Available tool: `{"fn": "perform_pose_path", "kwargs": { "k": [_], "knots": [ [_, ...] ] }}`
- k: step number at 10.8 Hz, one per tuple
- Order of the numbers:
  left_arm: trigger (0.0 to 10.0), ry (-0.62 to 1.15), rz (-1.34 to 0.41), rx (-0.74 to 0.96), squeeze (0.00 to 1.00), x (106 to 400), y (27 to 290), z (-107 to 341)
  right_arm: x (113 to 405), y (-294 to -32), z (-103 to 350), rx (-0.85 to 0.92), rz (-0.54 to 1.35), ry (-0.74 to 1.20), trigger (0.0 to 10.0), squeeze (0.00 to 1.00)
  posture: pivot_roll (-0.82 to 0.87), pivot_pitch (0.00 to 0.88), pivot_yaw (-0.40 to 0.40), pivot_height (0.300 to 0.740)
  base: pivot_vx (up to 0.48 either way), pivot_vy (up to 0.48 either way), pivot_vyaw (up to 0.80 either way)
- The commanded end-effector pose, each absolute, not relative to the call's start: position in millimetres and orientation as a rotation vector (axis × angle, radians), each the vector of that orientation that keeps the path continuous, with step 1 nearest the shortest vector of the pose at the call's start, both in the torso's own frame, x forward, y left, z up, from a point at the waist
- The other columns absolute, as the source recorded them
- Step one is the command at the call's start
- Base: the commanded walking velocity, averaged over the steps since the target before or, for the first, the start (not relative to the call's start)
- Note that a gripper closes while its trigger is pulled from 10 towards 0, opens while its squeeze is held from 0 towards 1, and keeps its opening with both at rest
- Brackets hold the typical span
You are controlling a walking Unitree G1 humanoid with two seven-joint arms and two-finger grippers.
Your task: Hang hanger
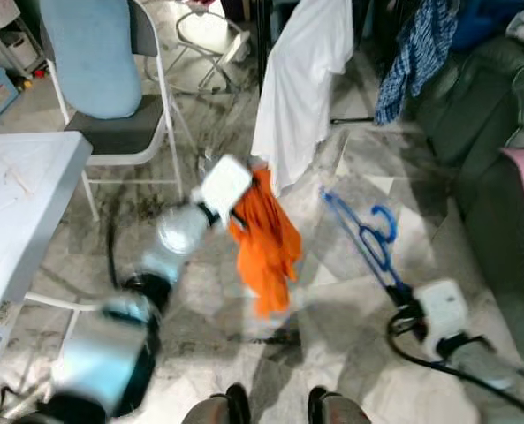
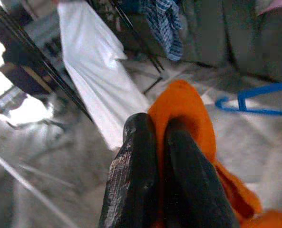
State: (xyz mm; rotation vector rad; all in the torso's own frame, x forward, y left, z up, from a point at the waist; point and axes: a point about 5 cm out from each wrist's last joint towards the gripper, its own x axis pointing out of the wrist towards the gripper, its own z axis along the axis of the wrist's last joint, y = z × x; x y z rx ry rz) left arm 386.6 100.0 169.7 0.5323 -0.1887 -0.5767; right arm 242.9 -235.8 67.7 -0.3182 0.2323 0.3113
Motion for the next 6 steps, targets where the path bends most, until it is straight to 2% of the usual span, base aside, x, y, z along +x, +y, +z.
{"fn": "perform_pose_path", "kwargs": {
  "k": [1, 3, 6],
  "knots": [
    [10.0, -0.208, -0.59, 0.584, 0.0, 387, 100, 171, 239, -229, 68, -0.292, 0.359, 0.233, 10.0, 0.0, -0.2, 0.214, 0.131, 0.74, 0.0, 0.0, 0.0],
    [10.0, -0.199, -0.614, 0.633, 0.0, 384, 96, 165, 218, -202, 62, -0.256, 0.572, 0.272, 10.0, 0.0, -0.21, 0.218, 0.143, 0.74, 0.0, 0.0, 0.0],
    [10.0, -0.17, -0.66, 0.673, 0.0, 379, 96, 151, 219, -198, 75, -0.228, 0.629, 0.245, 10.0, 0.0, -0.22, 0.221, 0.139, 0.74, 0.0, 0.0, 0.0]
  ]
}}
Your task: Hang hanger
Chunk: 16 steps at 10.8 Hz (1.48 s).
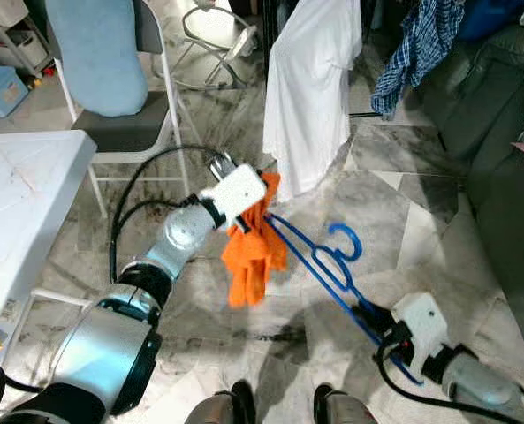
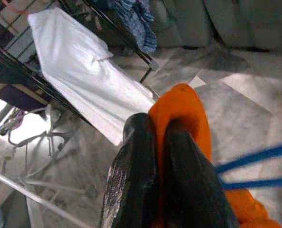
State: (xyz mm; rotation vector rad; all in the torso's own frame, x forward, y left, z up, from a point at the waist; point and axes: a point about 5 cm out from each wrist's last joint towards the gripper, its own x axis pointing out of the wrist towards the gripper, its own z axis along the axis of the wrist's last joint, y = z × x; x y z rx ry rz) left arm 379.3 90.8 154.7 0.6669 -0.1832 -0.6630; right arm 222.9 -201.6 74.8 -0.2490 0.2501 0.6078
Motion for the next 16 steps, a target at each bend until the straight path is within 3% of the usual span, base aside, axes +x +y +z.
{"fn": "perform_pose_path", "kwargs": {
  "k": [1, 9, 16],
  "knots": [
    [10.0, -0.161, -0.672, 0.674, 0.0, 377, 97, 147, 223, -200, 82, -0.246, 0.631, 0.233, 10.0, 0.0, -0.22, 0.221, 0.132, 0.74, 0.0, 0.0, 0.0],
    [10.0, -0.096, -0.577, 0.733, 0.0, 377, 112, 134, 215, -224, 109, -0.331, 0.707, 0.284, 10.0, 0.0, -0.23, 0.222, 0.126, 0.74, 0.0, 0.0, 0.0],
    [10.0, -0.071, -0.606, 0.759, 0.0, 372, 113, 123, 214, -219, 115, -0.352, 0.756, 0.294, 10.0, 0.0, -0.23, 0.211, 0.123, 0.74, 0.0, 0.0, 0.0]
  ]
}}
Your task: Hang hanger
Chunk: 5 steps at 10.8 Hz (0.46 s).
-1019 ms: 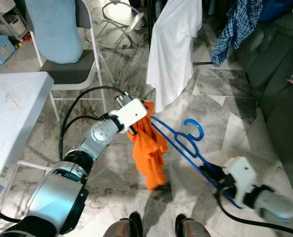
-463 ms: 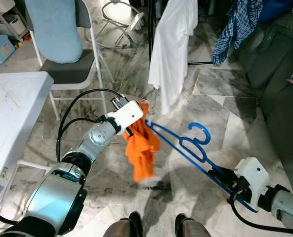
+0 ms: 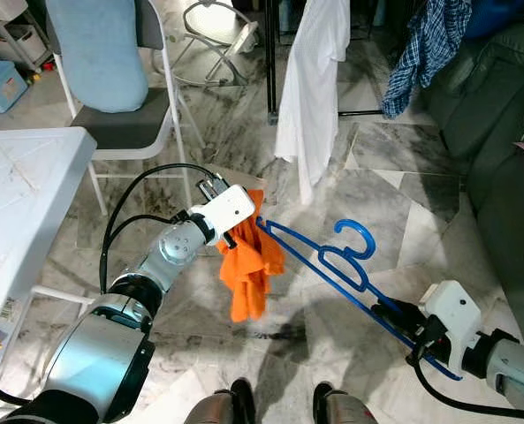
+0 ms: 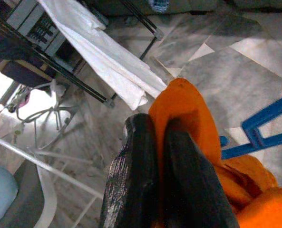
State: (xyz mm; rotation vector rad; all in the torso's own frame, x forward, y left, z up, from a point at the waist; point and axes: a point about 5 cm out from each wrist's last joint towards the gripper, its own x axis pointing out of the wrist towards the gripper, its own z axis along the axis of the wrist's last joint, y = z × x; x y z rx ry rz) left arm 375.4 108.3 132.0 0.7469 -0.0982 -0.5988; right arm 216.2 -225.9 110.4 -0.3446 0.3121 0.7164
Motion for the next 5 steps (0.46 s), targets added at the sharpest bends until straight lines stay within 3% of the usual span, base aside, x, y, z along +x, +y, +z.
{"fn": "perform_pose_path", "kwargs": {
  "k": [1, 5],
  "knots": [
    [10.0, -0.073, -0.61, 0.761, 0.0, 371, 113, 123, 215, -219, 115, -0.352, 0.757, 0.292, 10.0, 0.0, -0.23, 0.209, 0.123, 0.74, 0.0, 0.0, 0.0],
    [10.0, -0.212, -0.752, 0.632, 0.0, 356, 82, 124, 224, -202, 110, -0.322, 0.801, 0.276, 10.0, 0.0, -0.22, 0.213, 0.127, 0.74, 0.0, 0.0, 0.0]
  ]
}}
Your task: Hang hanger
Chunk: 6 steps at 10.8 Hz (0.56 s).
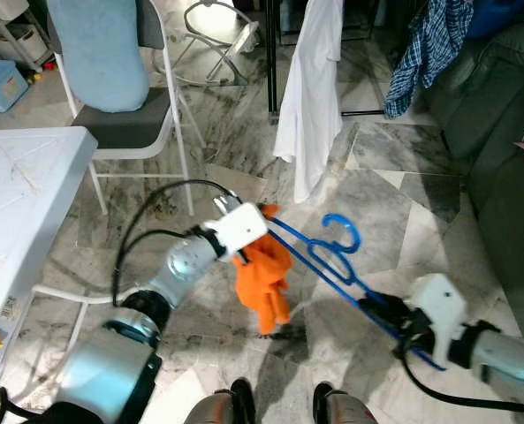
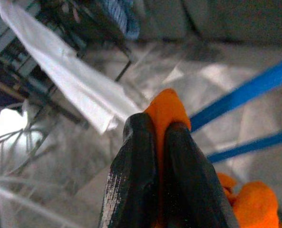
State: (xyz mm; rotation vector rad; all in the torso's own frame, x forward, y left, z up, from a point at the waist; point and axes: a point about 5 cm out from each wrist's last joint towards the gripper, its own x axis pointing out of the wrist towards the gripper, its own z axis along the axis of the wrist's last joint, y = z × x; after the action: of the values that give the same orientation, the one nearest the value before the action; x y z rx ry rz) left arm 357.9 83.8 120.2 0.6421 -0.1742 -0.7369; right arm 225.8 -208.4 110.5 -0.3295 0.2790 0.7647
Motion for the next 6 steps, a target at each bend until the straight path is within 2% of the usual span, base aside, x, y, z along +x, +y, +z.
{"fn": "perform_pose_path", "kwargs": {
  "k": [1, 6],
  "knots": [
    [10.0, -0.245, -0.768, 0.606, 0.0, 355, 79, 128, 226, -199, 107, -0.313, 0.796, 0.274, 10.0, 0.0, -0.22, 0.214, 0.127, 0.74, 0.0, 0.0, 0.0],
    [10.0, -0.524, -0.904, 0.4, 0.0, 347, 60, 175, 238, -214, 79, -0.281, 0.641, 0.314, 10.0, 0.0, -0.2, 0.21, 0.127, 0.74, 0.0, 0.0, 0.0]
  ]
}}
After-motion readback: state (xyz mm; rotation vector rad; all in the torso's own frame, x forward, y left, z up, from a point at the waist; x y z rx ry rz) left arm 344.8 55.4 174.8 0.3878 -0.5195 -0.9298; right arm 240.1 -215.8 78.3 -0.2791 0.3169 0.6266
